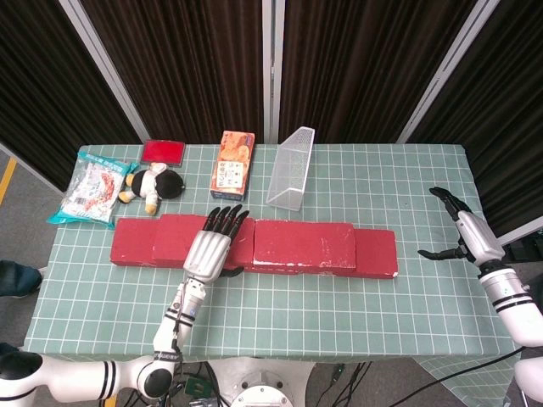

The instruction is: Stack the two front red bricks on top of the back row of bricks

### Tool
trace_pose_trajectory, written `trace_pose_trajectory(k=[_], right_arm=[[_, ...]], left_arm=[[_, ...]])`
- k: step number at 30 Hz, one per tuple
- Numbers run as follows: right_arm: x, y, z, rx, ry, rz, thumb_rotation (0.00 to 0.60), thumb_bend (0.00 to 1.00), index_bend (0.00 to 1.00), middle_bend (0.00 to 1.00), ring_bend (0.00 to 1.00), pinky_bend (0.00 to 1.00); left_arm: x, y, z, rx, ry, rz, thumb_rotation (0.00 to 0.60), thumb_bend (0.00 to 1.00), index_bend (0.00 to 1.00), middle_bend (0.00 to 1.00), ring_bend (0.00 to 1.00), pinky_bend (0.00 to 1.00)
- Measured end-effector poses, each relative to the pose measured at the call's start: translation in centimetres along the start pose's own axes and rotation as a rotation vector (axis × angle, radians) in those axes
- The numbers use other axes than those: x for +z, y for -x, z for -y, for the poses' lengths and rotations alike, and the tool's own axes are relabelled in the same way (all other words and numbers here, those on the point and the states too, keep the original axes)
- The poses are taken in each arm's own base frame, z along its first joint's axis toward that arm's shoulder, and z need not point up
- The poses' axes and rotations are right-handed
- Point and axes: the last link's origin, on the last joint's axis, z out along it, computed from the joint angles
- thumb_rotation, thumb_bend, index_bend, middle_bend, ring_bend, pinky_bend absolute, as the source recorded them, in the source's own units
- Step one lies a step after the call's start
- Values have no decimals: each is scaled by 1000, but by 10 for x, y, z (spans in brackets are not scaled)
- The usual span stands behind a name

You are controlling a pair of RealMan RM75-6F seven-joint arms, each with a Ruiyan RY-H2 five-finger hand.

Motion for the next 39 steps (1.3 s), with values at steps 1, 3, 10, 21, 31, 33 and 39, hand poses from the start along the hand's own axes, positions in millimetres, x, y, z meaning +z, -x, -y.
trace_pose_trajectory(k=[1,3,10,21,31,33,39], right_arm=[[0,0,0,-1,2,-1,600,0,0,0,0,0],[1,-1,-2,-9,6,-3,600,0,0,0,0,0],[9,4,-5,-64,25,7,600,0,0,0,0,0],[39,40,14,-146,-9,45,600,0,0,0,0,0],[66,79,51,-229,-96,-46,600,0,0,0,0,0],[69,84,55,-241,-100,-50,600,0,0,0,0,0],[79,100,68,-267,-102,-55,600,4,0,0,0,0]], left_arm=[[-1,-1,0,0,1,0,600,10,0,0,0,0],[-5,-5,3,2,-1,-3,600,11,0,0,0,0],[-26,-31,34,59,-64,-39,600,11,0,0,0,0],[-88,-91,124,144,-191,-10,600,11,0,0,0,0],[-143,-101,169,-26,-263,48,600,11,0,0,0,0],[-150,-101,175,-42,-271,59,600,11,0,0,0,0],[-162,-102,188,-57,-293,63,600,11,0,0,0,0]])
